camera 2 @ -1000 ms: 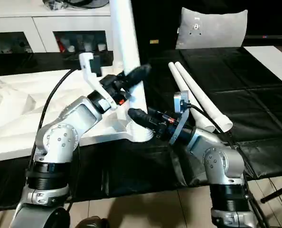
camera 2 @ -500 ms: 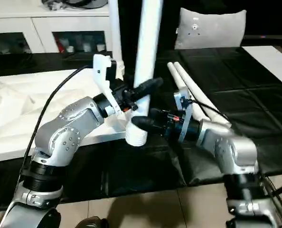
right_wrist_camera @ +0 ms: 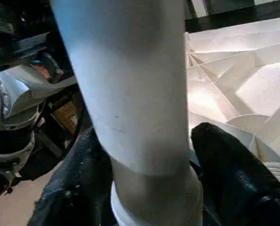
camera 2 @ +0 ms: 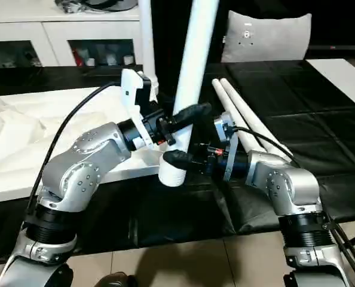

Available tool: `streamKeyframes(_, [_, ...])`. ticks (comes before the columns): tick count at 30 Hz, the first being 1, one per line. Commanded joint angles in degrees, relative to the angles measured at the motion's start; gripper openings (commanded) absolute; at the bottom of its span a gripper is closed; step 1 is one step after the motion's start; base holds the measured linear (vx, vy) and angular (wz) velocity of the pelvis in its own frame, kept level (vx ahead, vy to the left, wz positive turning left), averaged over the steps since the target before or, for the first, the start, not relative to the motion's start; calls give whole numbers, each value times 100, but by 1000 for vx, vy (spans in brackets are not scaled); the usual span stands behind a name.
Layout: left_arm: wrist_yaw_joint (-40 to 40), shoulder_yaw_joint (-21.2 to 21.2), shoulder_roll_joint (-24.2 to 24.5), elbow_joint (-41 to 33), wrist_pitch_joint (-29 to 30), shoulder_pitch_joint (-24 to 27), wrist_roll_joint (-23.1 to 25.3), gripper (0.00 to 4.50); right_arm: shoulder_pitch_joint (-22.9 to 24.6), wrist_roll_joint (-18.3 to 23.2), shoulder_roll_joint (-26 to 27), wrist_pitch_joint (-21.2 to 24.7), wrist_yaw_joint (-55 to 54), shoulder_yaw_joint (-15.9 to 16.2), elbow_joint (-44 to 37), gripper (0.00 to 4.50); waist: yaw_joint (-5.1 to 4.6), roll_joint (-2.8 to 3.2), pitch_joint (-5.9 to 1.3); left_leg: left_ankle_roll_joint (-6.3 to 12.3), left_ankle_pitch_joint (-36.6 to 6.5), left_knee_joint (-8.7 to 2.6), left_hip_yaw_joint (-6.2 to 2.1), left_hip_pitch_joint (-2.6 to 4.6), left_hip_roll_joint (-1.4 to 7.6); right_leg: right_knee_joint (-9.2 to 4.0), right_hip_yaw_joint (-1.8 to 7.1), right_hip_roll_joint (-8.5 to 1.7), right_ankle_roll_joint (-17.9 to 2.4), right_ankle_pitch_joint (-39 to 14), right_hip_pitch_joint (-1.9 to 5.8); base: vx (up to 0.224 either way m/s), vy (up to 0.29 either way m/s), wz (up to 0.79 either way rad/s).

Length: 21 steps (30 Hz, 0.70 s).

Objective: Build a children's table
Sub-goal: Pick table leg

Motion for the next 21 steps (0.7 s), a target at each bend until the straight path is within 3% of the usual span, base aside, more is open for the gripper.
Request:
streamKeyframes(1, [-127,-157,-40,-164,-21,0,-10,186,-84,-38,-47,-7,-17,39,-10,254,12,-97,-406,247,-672,-319,-81,160,265,-400,215,-314,-1391,-34,255,0,0,0])
streamKeyframes(5, [-140,-194,-36,-167,-41,18,20,186,-80,-94,-69,-106,47,107,-16,225,11,-94,-407,227,-696,-322,-83,164,269,-405,217,-315,-1373,-84,251,0,0,0])
streamKeyframes(7, [-143,-196,-27,-155,-57,23,37,186,-81,-67,-62,-62,48,99,-1,268,10,-95,-412,245,-653,-317,-82,165,267,-398,217,-312,-1384,-11,251,0,0,0])
streamKeyframes(10, [-142,-198,-18,-149,-65,26,48,186,-82,-45,-63,-41,47,84,-10,282,16,-94,-413,256,-637,-314,-80,165,265,-396,217,-315,-1394,-4,250,0,0,0])
streamKeyframes(11, [-143,-198,-15,-147,-66,27,49,186,-83,-55,-66,-59,48,86,-16,313,18,-95,-415,257,-644,-313,-83,162,267,-394,216,-316,-1394,-14,251,0,0,0])
streamKeyframes(14, [-160,-210,-13,-152,-58,39,49,186,-81,-103,-79,-133,86,107,-23,325,11,-95,-414,264,-643,-312,-81,161,265,-393,216,-314,-1404,18,252,0,0,0])
streamKeyframes(17, [-173,-220,-14,-159,-51,46,49,186,-77,-93,-86,-140,130,111,-29,325,9,-102,-410,250,-690,-315,-80,162,266,-401,216,-315,-1398,-60,253,0,0,0])
streamKeyframes(21, [-180,-218,-16,-155,-57,45,61,186,-60,-55,-116,-87,170,136,-38,291,11,-98,-410,242,-703,-316,-82,165,268,-403,217,-318,-1388,-107,251,0,0,0])
